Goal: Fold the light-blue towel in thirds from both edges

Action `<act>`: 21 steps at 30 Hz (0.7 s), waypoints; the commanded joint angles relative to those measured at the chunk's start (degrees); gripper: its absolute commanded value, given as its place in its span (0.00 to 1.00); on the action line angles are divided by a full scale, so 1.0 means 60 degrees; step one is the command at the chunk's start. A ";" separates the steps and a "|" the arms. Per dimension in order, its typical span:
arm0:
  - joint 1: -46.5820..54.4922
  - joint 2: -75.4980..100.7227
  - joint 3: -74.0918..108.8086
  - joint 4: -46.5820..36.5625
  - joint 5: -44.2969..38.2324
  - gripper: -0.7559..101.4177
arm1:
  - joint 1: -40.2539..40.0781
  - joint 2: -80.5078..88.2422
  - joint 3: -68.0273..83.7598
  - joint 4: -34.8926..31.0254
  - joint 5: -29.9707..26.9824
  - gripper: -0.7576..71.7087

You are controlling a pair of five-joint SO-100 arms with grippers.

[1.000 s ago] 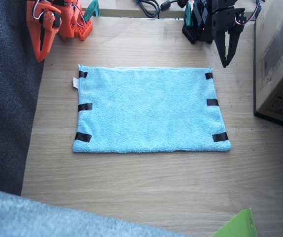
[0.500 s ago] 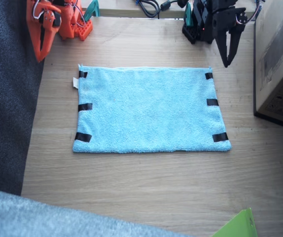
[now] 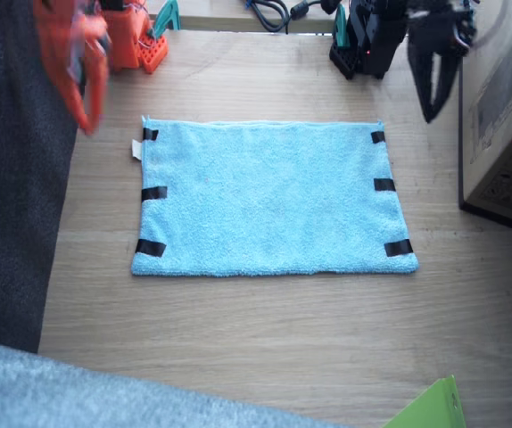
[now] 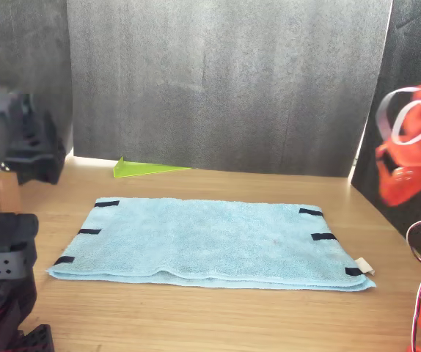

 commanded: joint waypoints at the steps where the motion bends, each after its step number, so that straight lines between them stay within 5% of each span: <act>1: 0.0190 -0.0146 -0.0103 0.0015 0.0088 0.01 | 0.0718 -0.1011 -0.0791 0.0366 0.0190 0.01; 21: -0.0146 0.0161 0.0410 0.0132 0.0234 0.10 | 0.1436 -0.2036 -0.1143 0.0513 0.0762 0.28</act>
